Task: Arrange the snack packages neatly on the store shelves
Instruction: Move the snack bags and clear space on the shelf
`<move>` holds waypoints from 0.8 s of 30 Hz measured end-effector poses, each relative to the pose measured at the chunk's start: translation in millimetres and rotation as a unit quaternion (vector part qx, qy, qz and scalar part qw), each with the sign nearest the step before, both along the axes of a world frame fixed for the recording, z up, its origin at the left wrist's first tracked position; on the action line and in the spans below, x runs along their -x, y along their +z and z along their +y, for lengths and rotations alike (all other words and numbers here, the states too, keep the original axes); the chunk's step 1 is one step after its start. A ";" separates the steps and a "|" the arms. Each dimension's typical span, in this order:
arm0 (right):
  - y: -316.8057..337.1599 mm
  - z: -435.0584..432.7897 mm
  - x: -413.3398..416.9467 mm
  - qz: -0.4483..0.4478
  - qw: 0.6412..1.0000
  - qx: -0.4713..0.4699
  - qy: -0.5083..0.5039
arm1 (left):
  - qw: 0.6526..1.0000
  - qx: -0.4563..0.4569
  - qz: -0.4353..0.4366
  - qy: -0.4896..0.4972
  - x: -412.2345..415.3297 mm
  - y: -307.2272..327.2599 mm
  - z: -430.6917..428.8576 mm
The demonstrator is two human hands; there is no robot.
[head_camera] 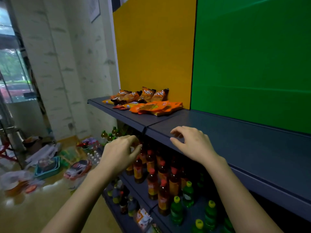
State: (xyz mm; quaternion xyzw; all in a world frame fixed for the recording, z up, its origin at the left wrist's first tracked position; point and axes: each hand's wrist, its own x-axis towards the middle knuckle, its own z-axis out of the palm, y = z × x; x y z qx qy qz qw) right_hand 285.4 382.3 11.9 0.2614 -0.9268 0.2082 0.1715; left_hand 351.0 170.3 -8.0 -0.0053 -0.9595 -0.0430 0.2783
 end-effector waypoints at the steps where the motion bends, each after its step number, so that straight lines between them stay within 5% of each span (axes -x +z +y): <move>1: 0.1 -14.4 8.7 -0.002 1.000 0.011 -0.010 | 1.000 0.002 -0.002 -0.006 10.9 2.4 -16.1; 24: -15.5 -214.5 214.9 -0.080 0.977 -0.005 -0.198 | 0.986 -0.042 -0.008 -0.159 281.5 9.0 -216.2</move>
